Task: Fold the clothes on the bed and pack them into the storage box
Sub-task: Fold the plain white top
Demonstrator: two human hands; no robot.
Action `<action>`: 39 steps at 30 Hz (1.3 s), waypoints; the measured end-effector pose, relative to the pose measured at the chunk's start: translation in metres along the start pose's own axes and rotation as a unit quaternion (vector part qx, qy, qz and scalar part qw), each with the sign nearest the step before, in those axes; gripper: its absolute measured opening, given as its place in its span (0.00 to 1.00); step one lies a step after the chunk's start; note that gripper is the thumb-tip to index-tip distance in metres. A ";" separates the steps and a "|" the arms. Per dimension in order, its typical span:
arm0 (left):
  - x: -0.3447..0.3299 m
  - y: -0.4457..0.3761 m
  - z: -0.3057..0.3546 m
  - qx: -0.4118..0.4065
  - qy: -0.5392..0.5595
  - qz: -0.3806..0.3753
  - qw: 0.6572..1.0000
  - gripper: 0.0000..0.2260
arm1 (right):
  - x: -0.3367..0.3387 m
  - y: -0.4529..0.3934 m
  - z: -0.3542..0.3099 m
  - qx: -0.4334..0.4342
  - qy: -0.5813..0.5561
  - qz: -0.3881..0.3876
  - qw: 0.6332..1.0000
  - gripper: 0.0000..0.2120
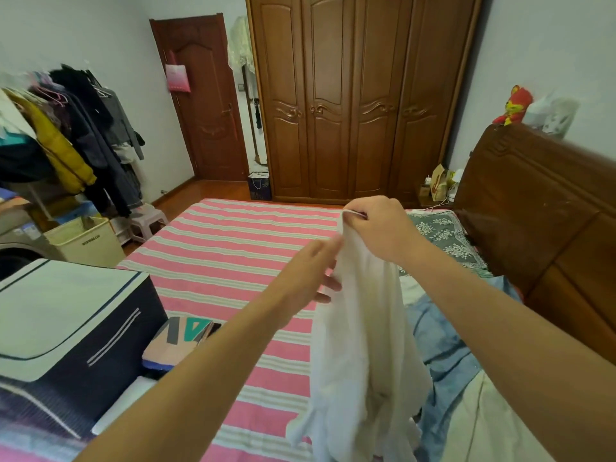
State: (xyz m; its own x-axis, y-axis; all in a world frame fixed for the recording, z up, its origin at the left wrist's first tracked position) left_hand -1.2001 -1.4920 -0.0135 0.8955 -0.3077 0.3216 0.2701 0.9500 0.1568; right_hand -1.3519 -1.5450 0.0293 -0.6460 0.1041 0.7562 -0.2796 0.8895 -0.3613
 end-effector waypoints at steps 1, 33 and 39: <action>-0.003 -0.002 -0.003 -0.016 -0.068 0.021 0.997 0.17 | 0.001 -0.001 0.000 -0.002 -0.003 -0.004 1.000 0.12; 0.086 -0.046 -0.086 0.003 -0.380 0.247 0.891 0.02 | 0.014 0.001 0.050 -0.006 0.055 0.077 0.996 0.10; 0.089 -0.059 -0.098 0.082 -0.192 0.293 0.933 0.08 | 0.003 -0.005 0.070 -0.041 0.062 0.120 0.990 0.13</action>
State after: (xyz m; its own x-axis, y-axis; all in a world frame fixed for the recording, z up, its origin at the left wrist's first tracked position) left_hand -1.1012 -1.5700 -0.0859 0.6705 0.2349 0.7037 -0.3121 0.9499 -0.0197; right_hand -1.4021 -1.5806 -0.0054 -0.5937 0.3651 0.7171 -0.0672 0.8655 -0.4963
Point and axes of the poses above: each hand's wrist, its own y-axis away from the middle knuckle, its own x-axis out of the back of the hand, z = x × y, the point moved 2 cm from there along -y, towards the middle knuckle, and after that the axes turned 5 degrees about -z, right-handed, at the moved point
